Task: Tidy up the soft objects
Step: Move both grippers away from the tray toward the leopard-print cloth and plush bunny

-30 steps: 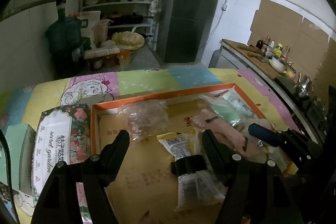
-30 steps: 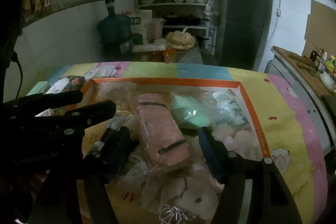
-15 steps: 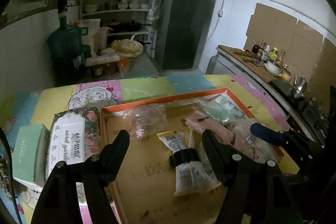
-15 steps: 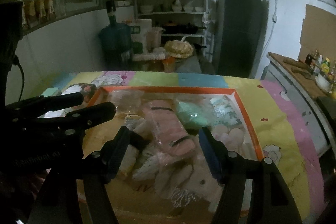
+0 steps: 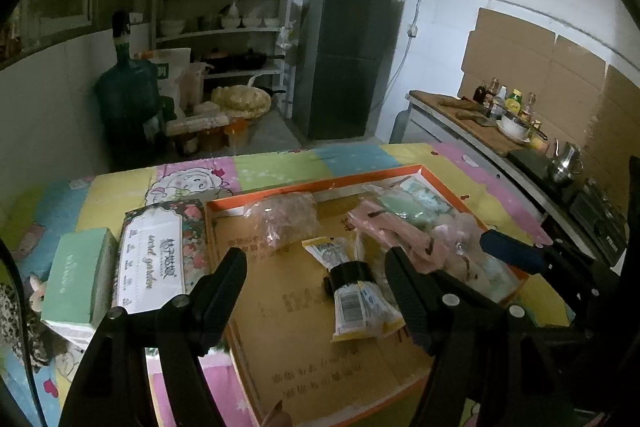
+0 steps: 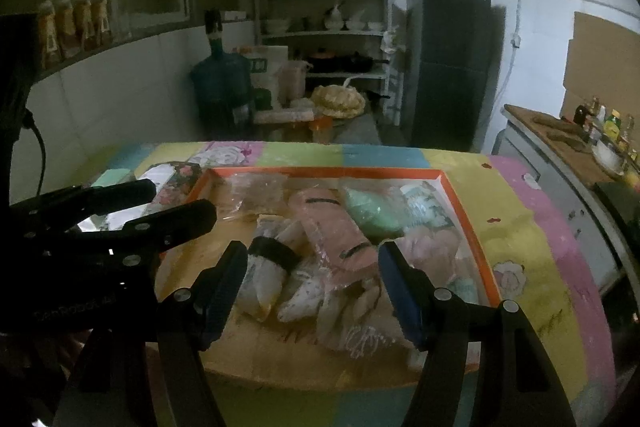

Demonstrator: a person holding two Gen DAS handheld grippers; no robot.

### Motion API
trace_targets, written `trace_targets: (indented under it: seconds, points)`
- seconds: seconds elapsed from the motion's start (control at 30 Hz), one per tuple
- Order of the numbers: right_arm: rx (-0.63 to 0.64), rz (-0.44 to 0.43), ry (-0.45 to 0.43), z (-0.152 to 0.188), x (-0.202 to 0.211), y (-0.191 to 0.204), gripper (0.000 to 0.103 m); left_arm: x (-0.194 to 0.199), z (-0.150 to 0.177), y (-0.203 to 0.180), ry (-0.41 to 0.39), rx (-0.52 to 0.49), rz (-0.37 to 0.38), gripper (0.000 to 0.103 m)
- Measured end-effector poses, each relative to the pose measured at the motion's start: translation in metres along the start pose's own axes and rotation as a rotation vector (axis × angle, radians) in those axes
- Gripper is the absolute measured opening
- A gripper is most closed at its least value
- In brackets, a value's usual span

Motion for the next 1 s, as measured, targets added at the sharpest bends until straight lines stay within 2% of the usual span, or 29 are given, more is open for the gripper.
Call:
trace_targets:
  seconds: [0.4, 1.0]
  points:
    - [-0.047, -0.005, -0.034, 0.019, 0.019, 0.013, 0.070, 0.027, 0.012, 0.017, -0.032, 0.017, -0.011, 0.071]
    - [-0.034, 0.004, -0.105, 0.035, 0.044, 0.072, 0.070, 0.065, 0.038, 0.064, -0.067, 0.046, -0.057, 0.071]
Point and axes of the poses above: each gripper's, at about its wrist camera, not at the fingertips, and x roughly against the way its jaws point, y to its left, z to its underside, the point moved 6 cm from there along -x, roughly the way its jaws point, and after that the axes turned 12 degrees about -z, right-handed, at the moved point
